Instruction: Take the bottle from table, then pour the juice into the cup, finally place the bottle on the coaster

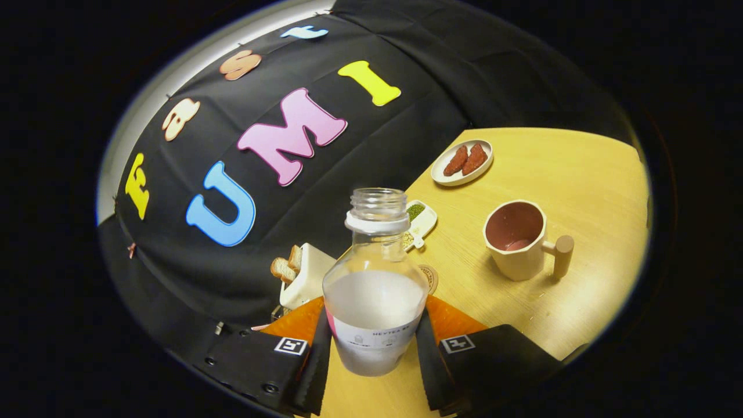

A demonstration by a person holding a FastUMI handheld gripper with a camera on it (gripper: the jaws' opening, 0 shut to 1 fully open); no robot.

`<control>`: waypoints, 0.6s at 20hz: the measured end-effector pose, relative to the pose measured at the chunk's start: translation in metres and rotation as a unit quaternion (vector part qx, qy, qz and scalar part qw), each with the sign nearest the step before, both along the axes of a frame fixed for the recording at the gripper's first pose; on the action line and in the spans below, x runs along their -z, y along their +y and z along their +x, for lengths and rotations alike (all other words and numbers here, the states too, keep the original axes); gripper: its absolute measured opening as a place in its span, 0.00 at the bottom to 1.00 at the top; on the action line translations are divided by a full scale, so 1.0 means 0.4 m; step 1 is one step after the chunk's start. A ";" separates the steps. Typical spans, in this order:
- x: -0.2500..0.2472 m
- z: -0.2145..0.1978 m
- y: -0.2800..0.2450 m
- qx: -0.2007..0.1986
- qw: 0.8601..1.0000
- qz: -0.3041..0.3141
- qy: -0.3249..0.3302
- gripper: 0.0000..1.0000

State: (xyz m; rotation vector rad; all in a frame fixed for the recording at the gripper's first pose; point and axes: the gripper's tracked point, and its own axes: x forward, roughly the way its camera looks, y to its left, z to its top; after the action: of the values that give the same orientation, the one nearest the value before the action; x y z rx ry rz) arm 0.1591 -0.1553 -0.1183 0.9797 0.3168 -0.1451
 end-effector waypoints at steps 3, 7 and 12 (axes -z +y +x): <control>0.012 0.012 -0.019 0.005 0.999 0.051 0.006 0.68; 0.033 0.031 -0.041 0.028 0.992 0.122 0.013 0.69; 0.080 0.041 -0.063 0.053 0.978 0.195 0.041 0.68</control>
State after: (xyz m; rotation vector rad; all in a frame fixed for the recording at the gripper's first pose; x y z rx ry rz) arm 0.1756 -0.1803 -0.1501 1.3841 0.3777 -0.2270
